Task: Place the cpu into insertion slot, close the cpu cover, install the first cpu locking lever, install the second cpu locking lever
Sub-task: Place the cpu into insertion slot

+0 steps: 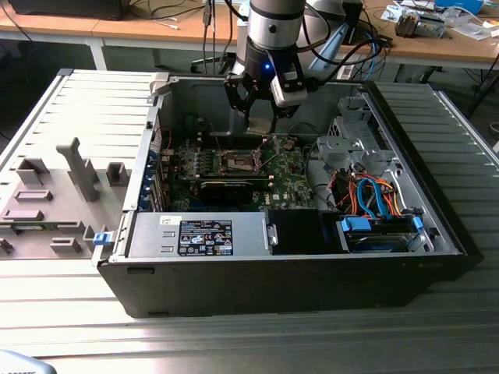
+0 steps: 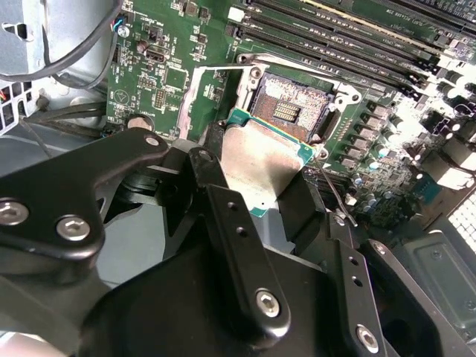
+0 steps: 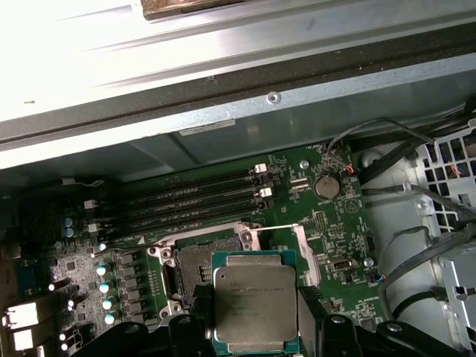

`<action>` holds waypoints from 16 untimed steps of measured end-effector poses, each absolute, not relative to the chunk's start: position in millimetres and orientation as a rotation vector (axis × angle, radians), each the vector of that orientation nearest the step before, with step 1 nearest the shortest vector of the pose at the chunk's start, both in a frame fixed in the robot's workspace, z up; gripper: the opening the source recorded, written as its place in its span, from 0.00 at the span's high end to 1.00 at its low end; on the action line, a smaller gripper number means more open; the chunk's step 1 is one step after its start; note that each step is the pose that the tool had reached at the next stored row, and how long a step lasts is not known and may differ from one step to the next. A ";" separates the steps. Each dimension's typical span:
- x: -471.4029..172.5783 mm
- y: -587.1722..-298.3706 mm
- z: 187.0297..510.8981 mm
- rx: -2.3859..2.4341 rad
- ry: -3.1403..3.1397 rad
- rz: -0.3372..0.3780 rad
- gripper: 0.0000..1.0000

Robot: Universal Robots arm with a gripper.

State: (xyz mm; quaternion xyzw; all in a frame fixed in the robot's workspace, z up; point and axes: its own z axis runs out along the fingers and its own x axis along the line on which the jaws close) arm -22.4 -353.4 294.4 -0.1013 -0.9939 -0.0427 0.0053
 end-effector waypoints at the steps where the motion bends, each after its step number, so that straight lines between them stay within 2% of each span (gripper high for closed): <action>1: -22.4 -353.4 294.4 -0.320 -3.112 -0.134 0.46; 16: -22.4 -353.9 294.4 -0.358 -3.109 -0.134 0.46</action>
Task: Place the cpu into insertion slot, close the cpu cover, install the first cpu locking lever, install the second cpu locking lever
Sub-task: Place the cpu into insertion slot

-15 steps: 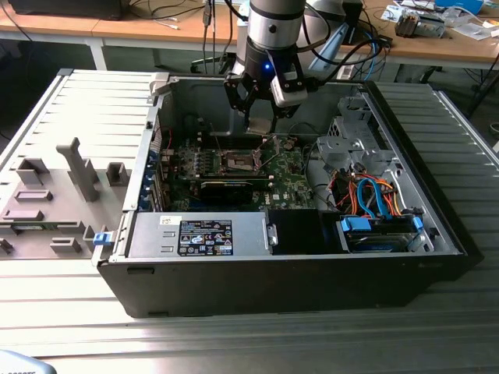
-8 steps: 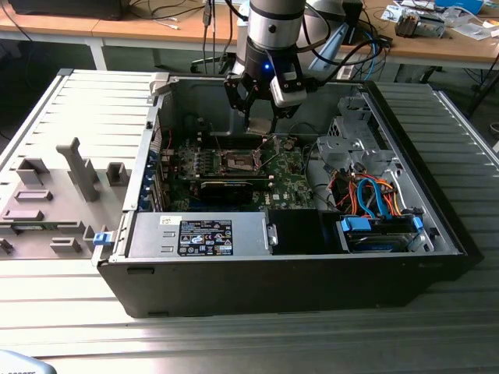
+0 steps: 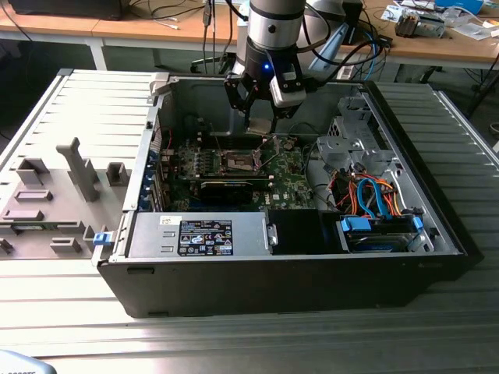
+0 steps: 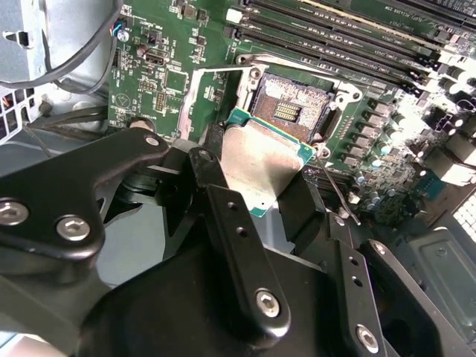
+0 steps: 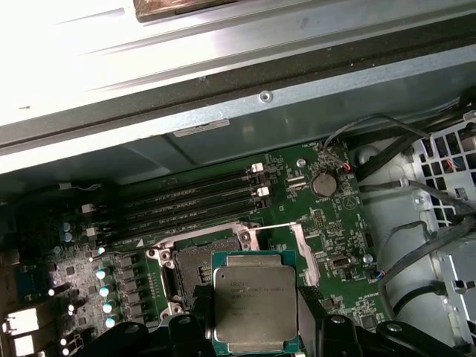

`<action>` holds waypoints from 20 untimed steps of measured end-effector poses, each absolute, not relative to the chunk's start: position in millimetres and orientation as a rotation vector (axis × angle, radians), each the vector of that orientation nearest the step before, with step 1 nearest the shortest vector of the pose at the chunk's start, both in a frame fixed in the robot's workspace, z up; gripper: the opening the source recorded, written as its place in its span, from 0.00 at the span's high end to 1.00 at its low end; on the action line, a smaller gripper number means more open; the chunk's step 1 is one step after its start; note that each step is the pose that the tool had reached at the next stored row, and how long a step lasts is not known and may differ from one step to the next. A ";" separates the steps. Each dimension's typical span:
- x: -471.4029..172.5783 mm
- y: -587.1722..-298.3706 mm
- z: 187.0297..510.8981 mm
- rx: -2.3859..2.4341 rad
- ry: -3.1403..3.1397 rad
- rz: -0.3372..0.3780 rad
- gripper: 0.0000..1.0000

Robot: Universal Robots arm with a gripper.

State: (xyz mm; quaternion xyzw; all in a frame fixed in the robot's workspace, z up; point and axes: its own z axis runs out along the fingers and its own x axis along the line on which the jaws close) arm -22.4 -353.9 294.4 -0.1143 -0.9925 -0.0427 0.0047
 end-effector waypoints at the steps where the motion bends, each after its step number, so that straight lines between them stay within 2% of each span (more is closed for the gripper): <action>1: -22.4 -353.9 294.4 -0.360 -3.109 -0.134 0.46; 20: -22.4 -354.5 294.4 -0.412 -3.104 -0.134 0.46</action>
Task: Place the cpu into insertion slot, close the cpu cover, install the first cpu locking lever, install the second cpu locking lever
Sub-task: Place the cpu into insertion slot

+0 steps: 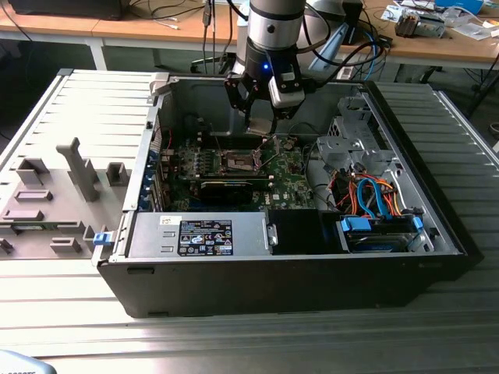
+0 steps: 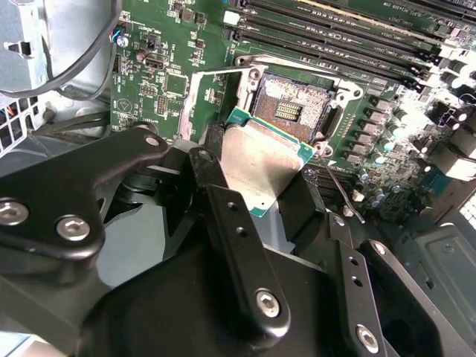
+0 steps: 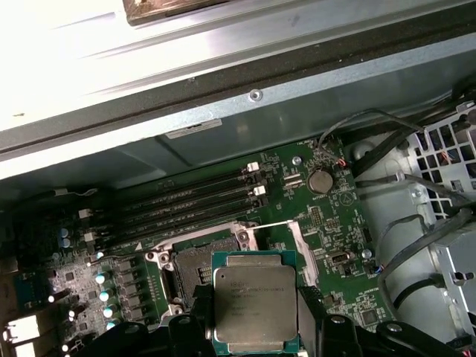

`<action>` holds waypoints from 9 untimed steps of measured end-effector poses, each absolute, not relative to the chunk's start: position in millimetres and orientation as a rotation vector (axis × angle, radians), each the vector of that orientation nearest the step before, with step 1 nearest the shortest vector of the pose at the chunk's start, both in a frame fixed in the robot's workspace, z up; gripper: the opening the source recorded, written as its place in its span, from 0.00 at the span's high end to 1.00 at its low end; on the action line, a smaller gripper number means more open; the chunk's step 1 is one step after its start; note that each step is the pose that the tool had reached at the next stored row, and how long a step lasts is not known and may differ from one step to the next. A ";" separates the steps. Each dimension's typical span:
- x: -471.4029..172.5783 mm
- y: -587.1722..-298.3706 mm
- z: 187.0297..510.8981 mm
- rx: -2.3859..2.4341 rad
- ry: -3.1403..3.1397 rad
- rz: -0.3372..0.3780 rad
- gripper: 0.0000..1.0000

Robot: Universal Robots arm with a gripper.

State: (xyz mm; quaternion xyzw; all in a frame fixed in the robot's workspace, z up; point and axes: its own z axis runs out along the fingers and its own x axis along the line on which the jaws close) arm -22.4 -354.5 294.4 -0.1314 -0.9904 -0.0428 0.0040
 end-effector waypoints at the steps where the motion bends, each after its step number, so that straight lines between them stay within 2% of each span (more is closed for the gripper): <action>1: -22.4 -354.6 294.4 -0.417 -3.103 -0.134 0.46; 9: -22.4 -354.8 294.4 -0.434 -3.101 -0.134 0.46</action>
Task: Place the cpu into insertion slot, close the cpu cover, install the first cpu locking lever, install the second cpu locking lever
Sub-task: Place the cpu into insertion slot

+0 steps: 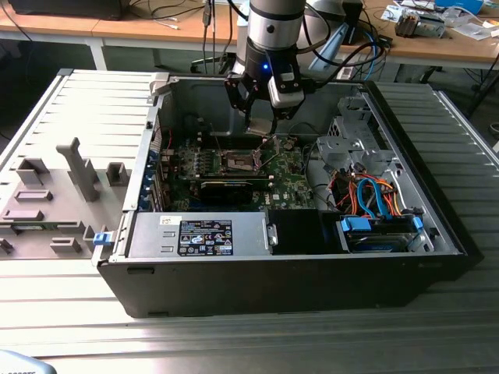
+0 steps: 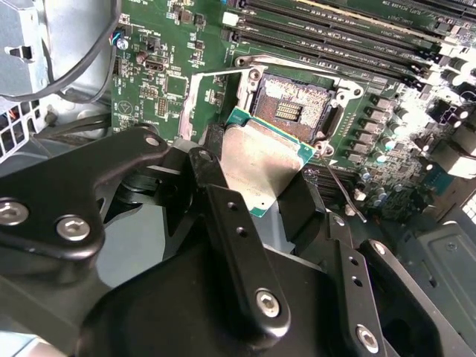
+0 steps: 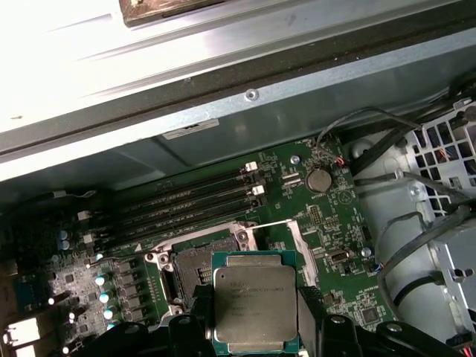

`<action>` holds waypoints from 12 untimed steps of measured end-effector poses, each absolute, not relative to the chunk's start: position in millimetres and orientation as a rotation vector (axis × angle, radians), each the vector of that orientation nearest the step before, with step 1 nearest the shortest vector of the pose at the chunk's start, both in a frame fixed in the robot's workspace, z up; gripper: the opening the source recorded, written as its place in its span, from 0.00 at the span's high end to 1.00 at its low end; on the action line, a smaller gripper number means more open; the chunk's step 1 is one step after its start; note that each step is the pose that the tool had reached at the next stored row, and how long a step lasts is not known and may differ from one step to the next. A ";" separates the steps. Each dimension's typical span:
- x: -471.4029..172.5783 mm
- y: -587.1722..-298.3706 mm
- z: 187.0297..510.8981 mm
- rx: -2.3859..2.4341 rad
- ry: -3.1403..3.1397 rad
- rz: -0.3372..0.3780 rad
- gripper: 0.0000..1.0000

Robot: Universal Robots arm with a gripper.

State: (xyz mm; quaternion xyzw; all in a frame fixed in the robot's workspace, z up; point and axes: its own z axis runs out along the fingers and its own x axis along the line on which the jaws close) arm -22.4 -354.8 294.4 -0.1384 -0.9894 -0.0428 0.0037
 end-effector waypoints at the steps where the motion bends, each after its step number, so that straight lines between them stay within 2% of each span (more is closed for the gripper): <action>1: -22.4 -354.9 294.4 -0.435 -3.101 -0.134 0.46; 12: -22.4 -355.2 294.4 -0.458 -3.098 -0.134 0.46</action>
